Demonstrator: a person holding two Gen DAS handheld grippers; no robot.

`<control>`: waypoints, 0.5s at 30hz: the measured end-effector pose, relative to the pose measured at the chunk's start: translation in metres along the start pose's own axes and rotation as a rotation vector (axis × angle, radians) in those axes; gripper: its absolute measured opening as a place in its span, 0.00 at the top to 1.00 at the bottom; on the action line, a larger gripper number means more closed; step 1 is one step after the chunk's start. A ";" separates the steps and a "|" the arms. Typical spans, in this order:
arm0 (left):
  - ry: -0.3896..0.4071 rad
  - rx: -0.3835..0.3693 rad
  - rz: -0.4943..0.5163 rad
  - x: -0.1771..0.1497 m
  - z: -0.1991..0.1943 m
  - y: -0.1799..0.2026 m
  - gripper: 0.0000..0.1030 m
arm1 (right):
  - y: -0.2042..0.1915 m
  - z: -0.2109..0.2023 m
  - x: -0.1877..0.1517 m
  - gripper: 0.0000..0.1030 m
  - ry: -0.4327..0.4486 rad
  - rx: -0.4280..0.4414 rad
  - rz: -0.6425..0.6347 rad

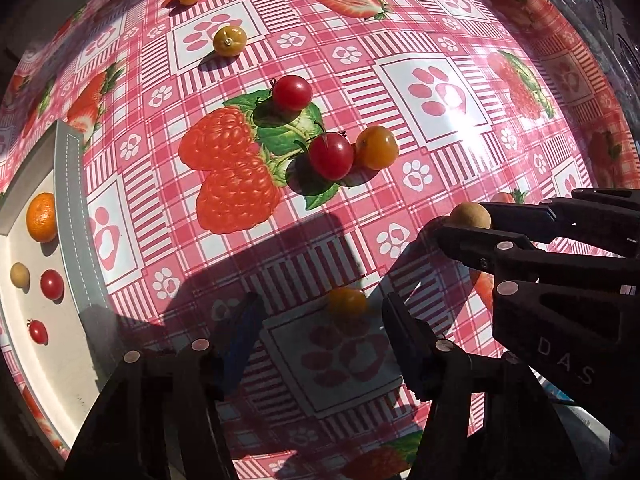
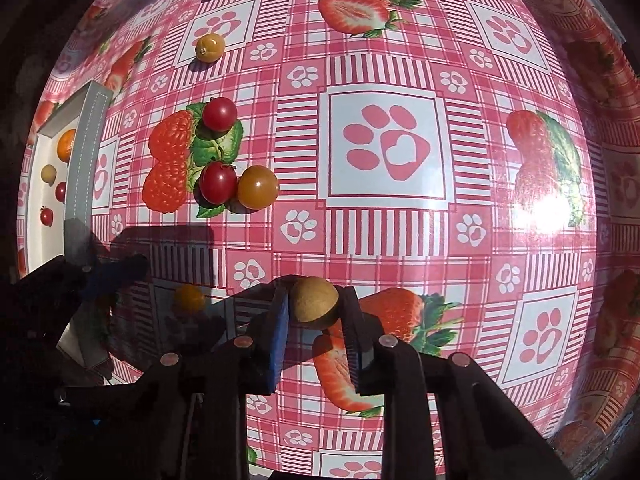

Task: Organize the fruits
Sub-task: 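Grasp a yellow cherry tomato with the left tool while the right grasps a kiwi, then carry the yellow tomato and kiwi over the white tray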

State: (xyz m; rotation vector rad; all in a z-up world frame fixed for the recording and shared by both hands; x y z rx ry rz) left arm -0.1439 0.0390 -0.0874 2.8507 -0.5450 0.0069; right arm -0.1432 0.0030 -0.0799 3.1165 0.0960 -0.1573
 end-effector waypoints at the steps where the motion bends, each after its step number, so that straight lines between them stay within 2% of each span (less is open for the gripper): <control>1: 0.003 0.005 0.010 0.000 -0.001 0.001 0.49 | 0.000 0.000 0.000 0.73 0.000 0.002 0.000; 2: 0.009 0.016 0.022 0.000 -0.001 0.003 0.54 | 0.002 0.000 -0.001 0.73 0.000 0.004 0.000; 4: 0.010 0.002 0.034 0.001 -0.001 0.005 0.73 | 0.004 -0.002 -0.002 0.73 0.000 0.009 0.000; 5: 0.007 -0.021 0.028 0.001 -0.002 0.005 0.79 | 0.002 -0.002 -0.002 0.73 0.000 0.011 0.001; 6: 0.003 -0.040 0.014 -0.001 -0.004 0.002 0.80 | 0.024 -0.007 -0.006 0.73 0.001 0.015 0.000; 10: 0.011 -0.140 -0.070 -0.002 -0.017 -0.008 0.80 | 0.037 -0.007 -0.008 0.73 -0.001 0.042 0.023; 15: 0.034 -0.162 -0.111 -0.002 -0.034 -0.022 0.80 | 0.045 -0.014 -0.010 0.72 0.001 0.063 0.053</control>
Point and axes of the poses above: each gripper's, at about its wrist camera, not at the fingertips, and z roughly the way its jaws point, y to its right, x to its top, the point moved 7 cm from there along z, roughly the way its jaws point, and after that the axes turned 10 degrees about -x, right-handed, at the moved point
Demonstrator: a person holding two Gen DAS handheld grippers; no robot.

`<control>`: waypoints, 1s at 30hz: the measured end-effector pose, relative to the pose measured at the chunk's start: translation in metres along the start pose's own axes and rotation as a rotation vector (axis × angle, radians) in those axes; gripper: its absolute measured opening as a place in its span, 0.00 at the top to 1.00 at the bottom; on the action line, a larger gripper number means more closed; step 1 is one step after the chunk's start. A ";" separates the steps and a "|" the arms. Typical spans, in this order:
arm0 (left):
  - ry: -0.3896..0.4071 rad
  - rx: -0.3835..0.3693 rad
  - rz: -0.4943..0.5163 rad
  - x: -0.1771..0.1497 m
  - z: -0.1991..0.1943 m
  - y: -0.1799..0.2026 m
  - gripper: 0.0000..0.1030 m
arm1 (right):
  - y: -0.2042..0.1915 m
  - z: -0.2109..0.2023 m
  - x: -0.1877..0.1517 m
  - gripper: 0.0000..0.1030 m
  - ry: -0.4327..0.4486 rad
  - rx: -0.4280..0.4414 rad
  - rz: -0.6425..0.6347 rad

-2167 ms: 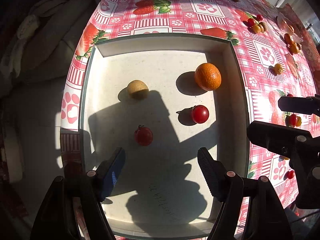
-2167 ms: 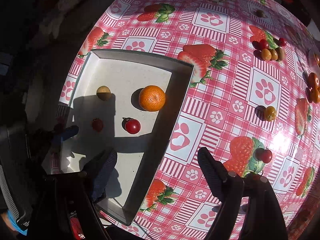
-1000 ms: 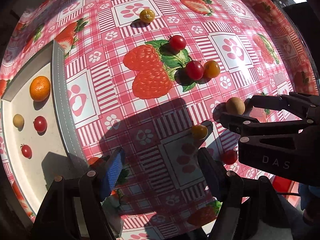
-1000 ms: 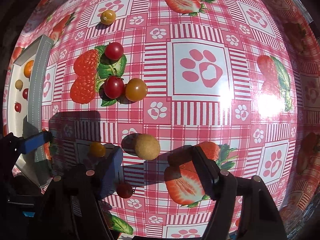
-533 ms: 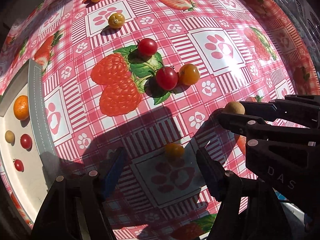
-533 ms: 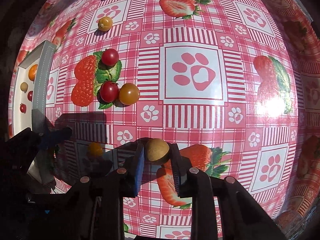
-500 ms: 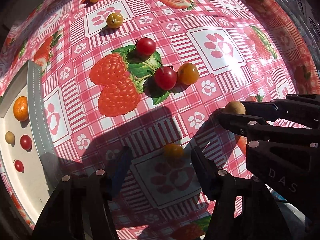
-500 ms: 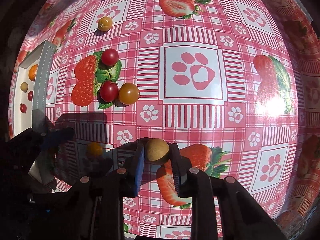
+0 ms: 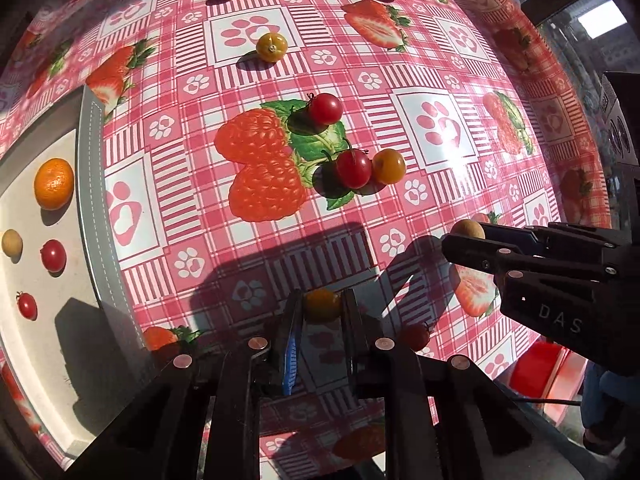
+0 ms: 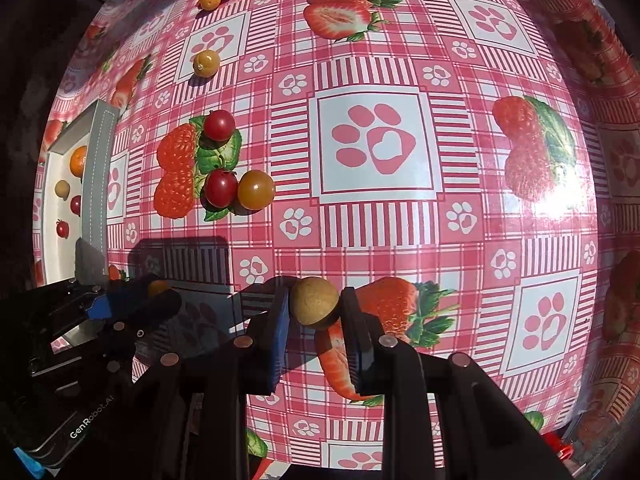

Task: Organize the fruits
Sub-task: 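Carry the yellow tomato and kiwi over the white tray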

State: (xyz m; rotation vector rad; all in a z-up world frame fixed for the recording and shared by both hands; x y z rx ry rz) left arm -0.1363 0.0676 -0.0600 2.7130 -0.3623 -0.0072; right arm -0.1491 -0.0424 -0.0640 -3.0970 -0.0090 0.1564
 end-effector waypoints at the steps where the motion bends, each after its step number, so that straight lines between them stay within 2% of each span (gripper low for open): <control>1: 0.005 0.000 -0.003 0.000 -0.004 -0.002 0.80 | 0.002 -0.001 0.000 0.72 -0.001 0.002 0.004; 7: 0.038 -0.001 -0.013 0.003 -0.017 -0.004 0.80 | 0.007 -0.010 -0.003 0.72 -0.002 0.013 0.017; 13: 0.070 -0.007 -0.027 -0.009 -0.042 -0.021 0.80 | 0.003 -0.015 -0.004 0.72 0.000 0.013 0.002; 30: 0.170 0.002 -0.123 -0.030 -0.079 -0.068 0.80 | -0.074 -0.036 0.007 0.72 0.029 0.025 -0.137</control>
Point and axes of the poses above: each gripper's, at about its wrist camera, not at the fingertips, and z roughly the way its jaws point, y to its right, x to its top, the point moved 7 cm from there along z, roughly the way its jaws point, and after that the axes turned 10 degrees about -x, right-handed, at the moved point
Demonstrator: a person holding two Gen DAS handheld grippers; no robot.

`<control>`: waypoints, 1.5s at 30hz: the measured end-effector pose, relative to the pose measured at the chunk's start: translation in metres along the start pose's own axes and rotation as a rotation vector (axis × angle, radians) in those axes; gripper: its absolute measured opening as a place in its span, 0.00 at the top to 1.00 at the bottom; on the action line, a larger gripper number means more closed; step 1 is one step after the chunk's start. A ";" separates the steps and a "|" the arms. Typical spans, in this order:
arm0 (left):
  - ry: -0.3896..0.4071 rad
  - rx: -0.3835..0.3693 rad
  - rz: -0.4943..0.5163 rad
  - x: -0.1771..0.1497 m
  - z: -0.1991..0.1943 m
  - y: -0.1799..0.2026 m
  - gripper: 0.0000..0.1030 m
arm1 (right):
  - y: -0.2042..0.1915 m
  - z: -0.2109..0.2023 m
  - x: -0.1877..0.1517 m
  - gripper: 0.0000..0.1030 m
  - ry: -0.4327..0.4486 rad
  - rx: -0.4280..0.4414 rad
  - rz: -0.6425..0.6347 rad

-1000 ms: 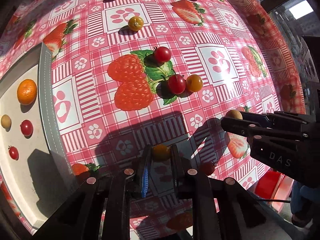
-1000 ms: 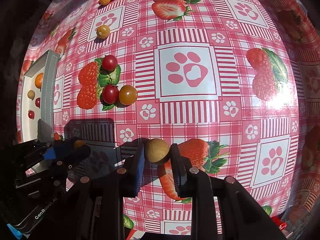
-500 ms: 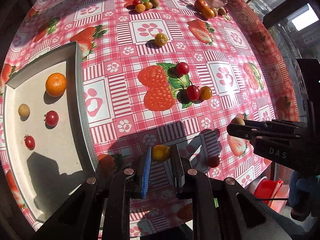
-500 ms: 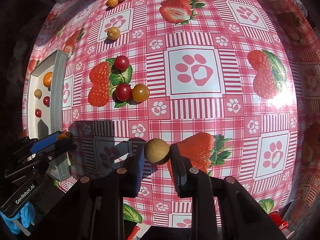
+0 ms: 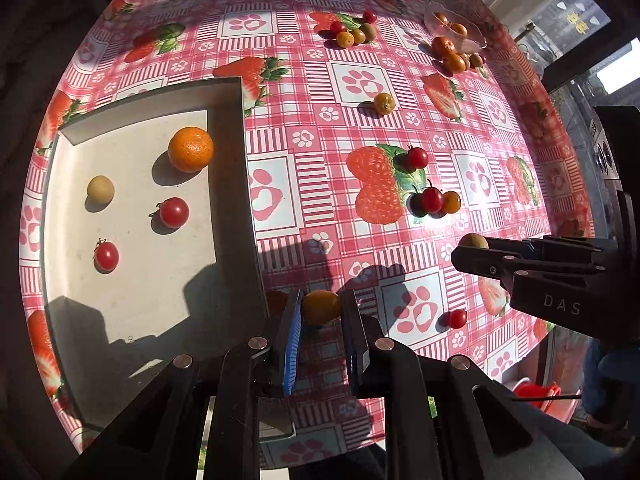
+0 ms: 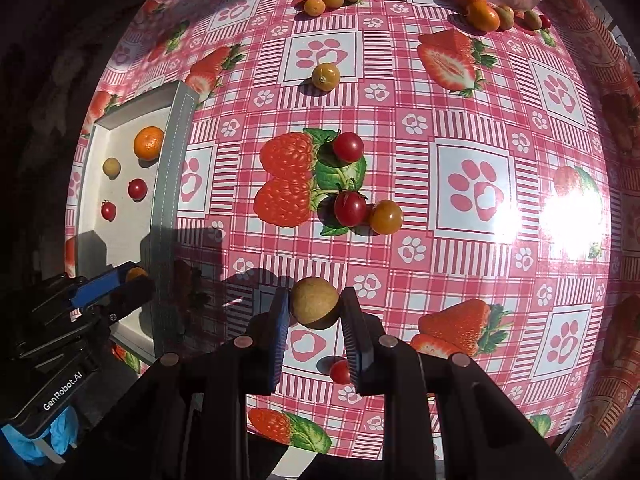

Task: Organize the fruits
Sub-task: 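Carry the yellow tomato and kiwi over the white tray, then open both tools to drop the yellow tomato and kiwi into the tray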

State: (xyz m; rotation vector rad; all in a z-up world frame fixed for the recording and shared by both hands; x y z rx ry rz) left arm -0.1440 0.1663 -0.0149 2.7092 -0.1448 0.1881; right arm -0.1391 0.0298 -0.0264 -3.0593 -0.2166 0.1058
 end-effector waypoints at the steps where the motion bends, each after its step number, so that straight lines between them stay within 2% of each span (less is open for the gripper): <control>1: 0.006 0.002 -0.007 -0.001 -0.002 -0.004 0.80 | -0.005 -0.001 0.002 0.72 0.001 0.001 -0.011; 17: 0.094 0.078 -0.175 -0.018 -0.036 -0.100 0.80 | -0.105 -0.007 0.036 0.72 0.012 0.023 -0.231; 27: 0.096 0.154 -0.253 -0.023 -0.037 -0.158 0.80 | -0.175 0.010 0.043 0.72 -0.033 0.058 -0.336; 33: 0.077 0.172 -0.263 -0.022 -0.027 -0.172 0.80 | -0.200 0.029 0.047 0.72 -0.065 0.046 -0.371; 45: 0.042 0.187 -0.250 -0.030 -0.011 -0.171 0.80 | -0.220 0.061 0.043 0.72 -0.109 -0.013 -0.396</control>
Point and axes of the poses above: each gripper's, at about its wrist camera, not at the fingertips, and z roughly the way its jaws point, y to its right, x to its top, the point moved 7 cm from there along z, roughly the way its jaws point, and after that the axes turned 10 degrees about -x, right-handed, at the moved point
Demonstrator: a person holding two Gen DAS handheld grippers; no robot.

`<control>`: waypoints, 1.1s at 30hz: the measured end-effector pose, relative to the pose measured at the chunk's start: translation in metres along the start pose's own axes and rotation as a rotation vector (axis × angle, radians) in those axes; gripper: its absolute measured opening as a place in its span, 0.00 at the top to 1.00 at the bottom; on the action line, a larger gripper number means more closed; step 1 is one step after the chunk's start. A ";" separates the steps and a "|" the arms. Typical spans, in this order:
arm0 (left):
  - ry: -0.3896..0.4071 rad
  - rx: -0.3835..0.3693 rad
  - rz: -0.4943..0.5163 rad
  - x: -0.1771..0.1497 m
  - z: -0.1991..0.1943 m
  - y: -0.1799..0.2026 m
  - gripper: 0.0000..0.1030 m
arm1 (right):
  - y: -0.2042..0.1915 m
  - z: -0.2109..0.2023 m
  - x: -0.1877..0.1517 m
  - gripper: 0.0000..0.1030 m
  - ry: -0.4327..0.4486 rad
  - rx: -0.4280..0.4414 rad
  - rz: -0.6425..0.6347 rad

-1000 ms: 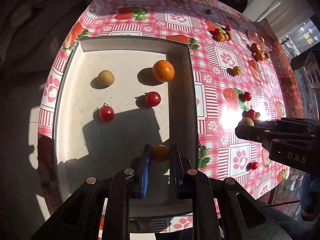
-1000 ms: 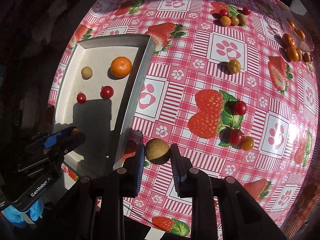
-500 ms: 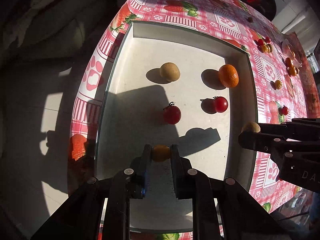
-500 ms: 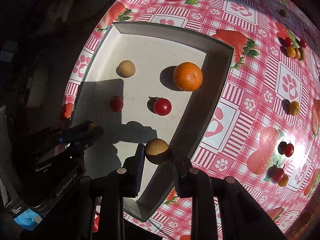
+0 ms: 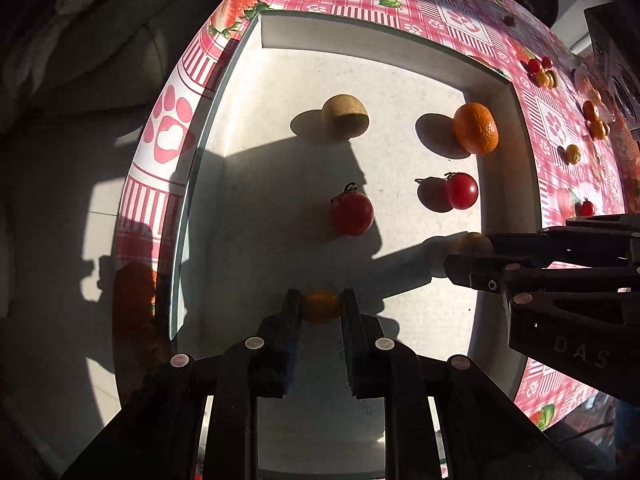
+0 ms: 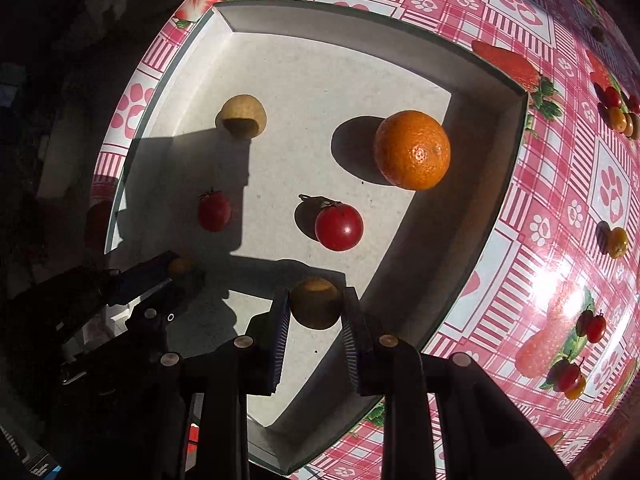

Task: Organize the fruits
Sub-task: 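Open both tools to drop the yellow tomato and kiwi into the tray, then grasp a yellow cherry tomato with the left tool while the right grasps another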

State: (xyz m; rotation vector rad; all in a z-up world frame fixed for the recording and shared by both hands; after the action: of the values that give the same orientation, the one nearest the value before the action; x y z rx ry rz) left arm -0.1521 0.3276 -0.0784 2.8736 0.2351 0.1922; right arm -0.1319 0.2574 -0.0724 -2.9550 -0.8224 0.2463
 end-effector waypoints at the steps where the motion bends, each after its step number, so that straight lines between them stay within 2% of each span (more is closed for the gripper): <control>1: -0.001 0.003 0.005 0.000 0.000 0.001 0.80 | -0.002 0.002 -0.001 0.72 -0.005 -0.001 -0.002; 3: -0.005 0.007 0.010 0.000 0.002 0.002 0.80 | -0.008 0.003 0.000 0.70 -0.003 0.002 -0.004; 5: -0.010 0.008 0.019 -0.001 0.003 0.004 0.75 | -0.013 0.005 0.001 0.59 -0.006 0.017 -0.009; 6: -0.012 0.004 0.026 0.000 0.004 0.007 0.60 | -0.014 0.004 0.002 0.54 -0.007 0.017 -0.013; 7: -0.010 0.021 0.031 0.001 0.004 0.009 0.33 | -0.014 0.003 0.000 0.45 -0.006 0.012 -0.018; 8: 0.006 0.050 0.036 0.001 0.002 0.010 0.25 | -0.013 0.001 -0.004 0.42 -0.005 0.012 -0.022; 9: 0.023 0.068 0.043 0.002 0.000 0.011 0.21 | -0.016 0.001 -0.005 0.41 -0.004 0.016 -0.024; 12: 0.000 0.057 0.037 0.002 0.003 0.019 0.21 | -0.019 -0.003 -0.005 0.34 0.003 0.023 -0.022; 14: -0.011 0.063 0.032 0.001 0.005 0.021 0.21 | -0.020 -0.005 -0.006 0.23 0.004 0.029 -0.016; 17: -0.019 0.066 0.030 -0.001 0.004 0.024 0.21 | -0.021 -0.013 -0.003 0.16 0.024 0.031 0.004; 20: -0.024 0.067 0.039 -0.002 0.001 0.030 0.21 | -0.016 -0.023 -0.001 0.15 0.051 0.018 0.031; 24: -0.023 0.072 0.066 0.006 -0.007 0.047 0.21 | -0.007 -0.036 -0.004 0.15 0.071 0.048 0.073; 26: -0.020 0.070 0.083 0.010 -0.009 0.056 0.21 | 0.000 -0.042 -0.009 0.15 0.084 0.028 0.081; 32: -0.021 0.051 0.145 0.020 -0.011 0.094 0.21 | 0.047 -0.047 -0.051 0.15 0.097 -0.003 0.151; 33: -0.021 0.047 0.157 0.021 -0.011 0.102 0.21 | 0.057 -0.047 -0.067 0.15 0.093 -0.013 0.169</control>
State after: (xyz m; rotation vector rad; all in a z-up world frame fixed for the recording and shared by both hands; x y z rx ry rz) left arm -0.1185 0.2369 -0.0395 2.9394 0.0102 0.1875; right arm -0.1514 0.1733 -0.0228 -3.0243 -0.5663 0.1113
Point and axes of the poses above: each gripper's, at about its wrist camera, not at the fingertips, and z roughly the way its jaws point, y to its right, x to its top, the point moved 7 cm from there along z, roughly the way its jaws point, and after that the axes turned 10 degrees about -x, right-handed, at the moved point
